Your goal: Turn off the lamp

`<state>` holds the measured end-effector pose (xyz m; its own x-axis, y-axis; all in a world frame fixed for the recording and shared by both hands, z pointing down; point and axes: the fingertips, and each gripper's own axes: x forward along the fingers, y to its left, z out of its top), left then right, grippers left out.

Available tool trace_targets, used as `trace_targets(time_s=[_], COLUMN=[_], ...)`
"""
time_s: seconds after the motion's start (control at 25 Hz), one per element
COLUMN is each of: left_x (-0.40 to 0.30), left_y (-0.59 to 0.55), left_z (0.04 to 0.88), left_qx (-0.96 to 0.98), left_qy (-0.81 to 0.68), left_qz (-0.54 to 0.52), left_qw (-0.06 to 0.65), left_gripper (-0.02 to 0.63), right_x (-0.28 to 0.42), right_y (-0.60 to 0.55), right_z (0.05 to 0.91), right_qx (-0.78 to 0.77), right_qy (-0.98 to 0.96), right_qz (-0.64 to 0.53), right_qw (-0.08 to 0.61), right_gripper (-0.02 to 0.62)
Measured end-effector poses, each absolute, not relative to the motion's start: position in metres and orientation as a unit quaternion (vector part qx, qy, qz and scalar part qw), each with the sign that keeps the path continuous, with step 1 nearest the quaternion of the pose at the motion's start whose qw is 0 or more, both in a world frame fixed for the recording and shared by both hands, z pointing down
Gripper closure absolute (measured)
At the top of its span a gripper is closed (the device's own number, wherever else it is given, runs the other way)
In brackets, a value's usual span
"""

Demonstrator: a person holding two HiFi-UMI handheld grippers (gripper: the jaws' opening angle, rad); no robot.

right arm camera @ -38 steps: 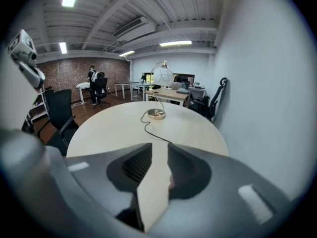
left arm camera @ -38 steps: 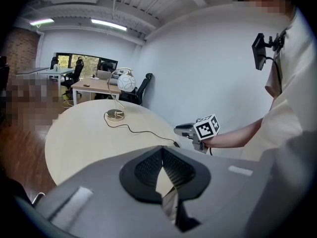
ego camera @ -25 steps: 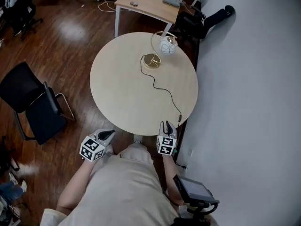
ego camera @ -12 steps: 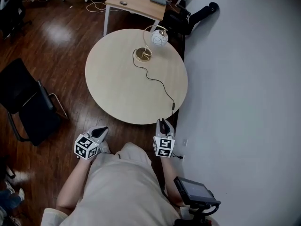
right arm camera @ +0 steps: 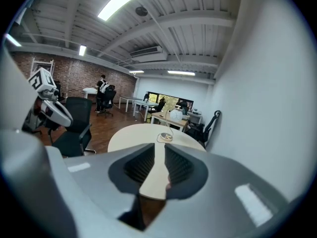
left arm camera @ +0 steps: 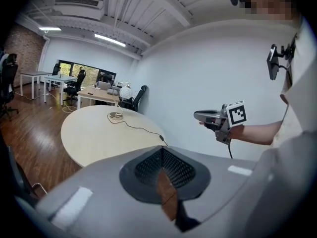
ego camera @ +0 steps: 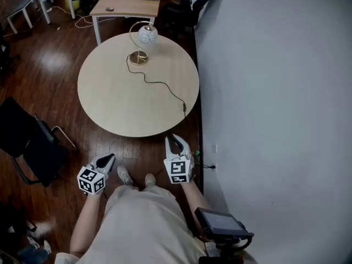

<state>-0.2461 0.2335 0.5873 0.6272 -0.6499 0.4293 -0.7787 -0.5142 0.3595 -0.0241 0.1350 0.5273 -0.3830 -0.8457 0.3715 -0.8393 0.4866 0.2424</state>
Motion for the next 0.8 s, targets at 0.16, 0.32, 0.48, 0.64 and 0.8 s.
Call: trace_targets(time_s=[0.16,0.32,0.48,0.64,0.8], left_x=[-0.221,-0.19,-0.169,-0.156,-0.156], left_y=[0.249,0.265,0.282,0.303,0.311], left_z=[0.583,0.589,0.6,0.603,0.601], left_qx=[0.863,0.862,0.86,0.86,0.858], left_qy=[-0.411,-0.41,-0.407,-0.402,-0.404], left_qz=[0.132,0.139,0.15,0.16,0.172], left_qw=[0.262,0.264,0.267,0.269,0.267], left_gripper=[0.606,0.606,0.606,0.606,0.606], right_x=[-0.01,0.008,0.02,0.027,0.027], right_y=[0.166,0.193,0.216,0.228,0.231], right_z=[0.517,0.509,0.528,0.539,0.539], right_qx=[0.5,0.481,0.467,0.46,0.457], right_qy=[-0.84,-0.85,-0.854,-0.853,-0.853], right_qz=[0.007,0.007,0.021,0.051,0.065], right_qw=[0.212,0.214,0.226,0.239,0.246], right_gripper=[0.529,0.529,0.528,0.528,0.528])
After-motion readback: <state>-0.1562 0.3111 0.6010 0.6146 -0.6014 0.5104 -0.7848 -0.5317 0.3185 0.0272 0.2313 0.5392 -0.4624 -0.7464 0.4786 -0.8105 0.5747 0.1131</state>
